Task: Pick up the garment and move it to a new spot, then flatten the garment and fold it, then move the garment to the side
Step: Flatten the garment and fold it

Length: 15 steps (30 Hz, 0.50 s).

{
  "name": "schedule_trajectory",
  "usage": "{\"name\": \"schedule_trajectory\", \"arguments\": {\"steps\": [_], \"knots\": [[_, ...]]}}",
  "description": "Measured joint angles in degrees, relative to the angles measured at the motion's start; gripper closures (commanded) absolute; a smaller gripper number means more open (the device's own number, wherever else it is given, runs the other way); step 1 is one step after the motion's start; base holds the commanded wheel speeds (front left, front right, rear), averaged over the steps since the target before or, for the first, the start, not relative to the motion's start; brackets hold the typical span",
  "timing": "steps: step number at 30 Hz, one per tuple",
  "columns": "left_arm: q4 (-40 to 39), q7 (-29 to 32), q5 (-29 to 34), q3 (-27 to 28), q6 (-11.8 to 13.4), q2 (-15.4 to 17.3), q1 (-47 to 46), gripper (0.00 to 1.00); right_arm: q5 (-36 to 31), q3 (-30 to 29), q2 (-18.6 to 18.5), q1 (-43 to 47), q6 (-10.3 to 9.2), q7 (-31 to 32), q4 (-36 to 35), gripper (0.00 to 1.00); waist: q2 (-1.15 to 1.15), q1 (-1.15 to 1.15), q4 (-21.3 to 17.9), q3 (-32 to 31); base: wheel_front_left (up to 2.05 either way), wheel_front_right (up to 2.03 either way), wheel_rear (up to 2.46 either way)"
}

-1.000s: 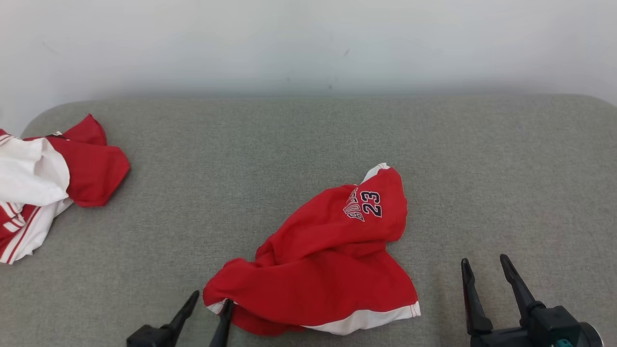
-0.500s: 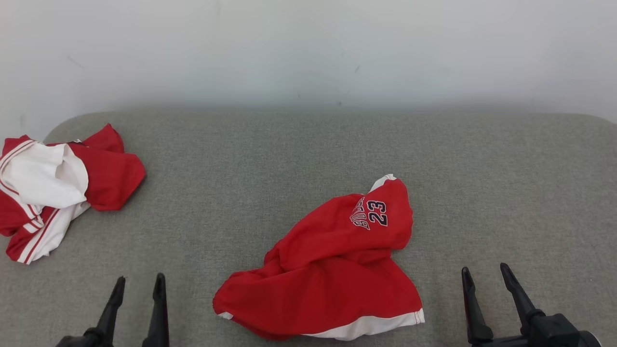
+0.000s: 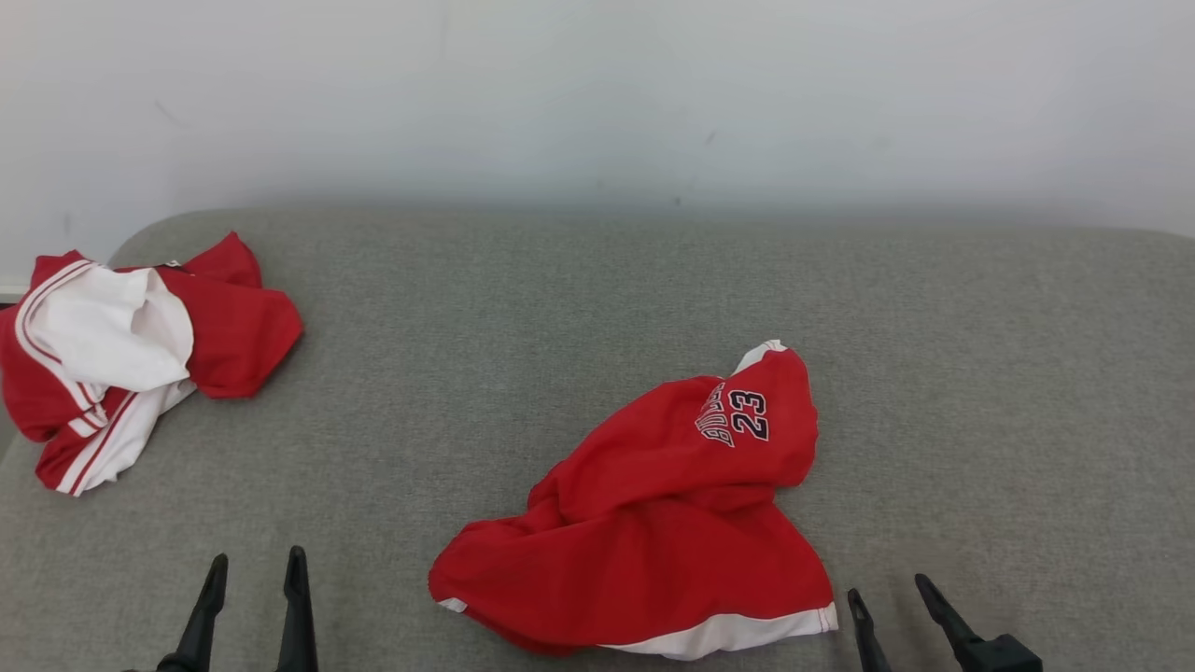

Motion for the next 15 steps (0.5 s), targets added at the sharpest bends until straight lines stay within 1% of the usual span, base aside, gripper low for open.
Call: {"name": "schedule_trajectory", "arguments": {"steps": [4, 9, 10, 12, 15], "knots": [[0.73, 0.0, 1.63, 0.29, -1.36, -1.56, -0.96, 0.0, 0.26, 2.15, -1.12, -3.51, 0.0, 0.25, 7.23, 0.0, 0.0, 0.0, 1.19, 0.28, 0.0, 0.0, 0.0], [1.75, 0.0, 2.79, 0.48, -2.55, -2.78, -2.37, 0.0, 1.69, 5.35, -1.25, -8.01, 0.0, 0.31, 15.68, 0.0, 0.0, 0.0, 2.62, 0.89, 0.0, 0.0, 0.0], [1.99, 0.0, 2.89, 0.65, -2.85, -2.92, -2.6, 0.0, 2.09, 6.14, -1.21, -8.75, 0.0, 0.47, 17.36, 0.28, 0.0, 0.0, 2.84, 1.0, 0.0, 0.0, 0.0], [2.29, 0.0, 3.39, 0.82, -3.07, -3.18, -2.82, 0.0, 3.21, 7.28, -1.04, -10.22, 0.0, 0.24, 19.84, 1.0, 0.0, 0.0, 3.11, 1.23, 0.0, 0.0, 0.0], [2.92, 0.0, 3.91, 0.81, -3.49, -3.48, -2.81, 0.0, 4.79, 7.37, -1.18, -12.67, 0.1, 0.18, 22.09, 1.0, 0.0, 0.0, 2.97, 1.35, 0.0, 0.0, 0.0]]}}
